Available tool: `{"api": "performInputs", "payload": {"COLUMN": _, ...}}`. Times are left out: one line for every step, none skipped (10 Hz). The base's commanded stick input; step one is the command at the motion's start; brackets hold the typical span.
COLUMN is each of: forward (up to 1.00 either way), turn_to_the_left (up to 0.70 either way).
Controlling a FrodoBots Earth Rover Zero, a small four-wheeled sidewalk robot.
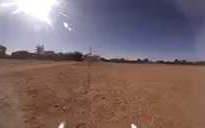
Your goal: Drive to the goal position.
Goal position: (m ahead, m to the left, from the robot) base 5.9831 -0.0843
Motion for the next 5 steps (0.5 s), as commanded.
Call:
{"api": "performInputs", "payload": {"forward": 0.50, "turn_to_the_left": 0.00}}
{"api": "performInputs", "payload": {"forward": 0.50, "turn_to_the_left": 0.00}}
{"api": "performInputs", "payload": {"forward": 0.50, "turn_to_the_left": 0.00}}
{"api": "performInputs", "payload": {"forward": 0.50, "turn_to_the_left": 0.00}}
{"api": "performInputs", "payload": {"forward": 0.50, "turn_to_the_left": 0.00}}
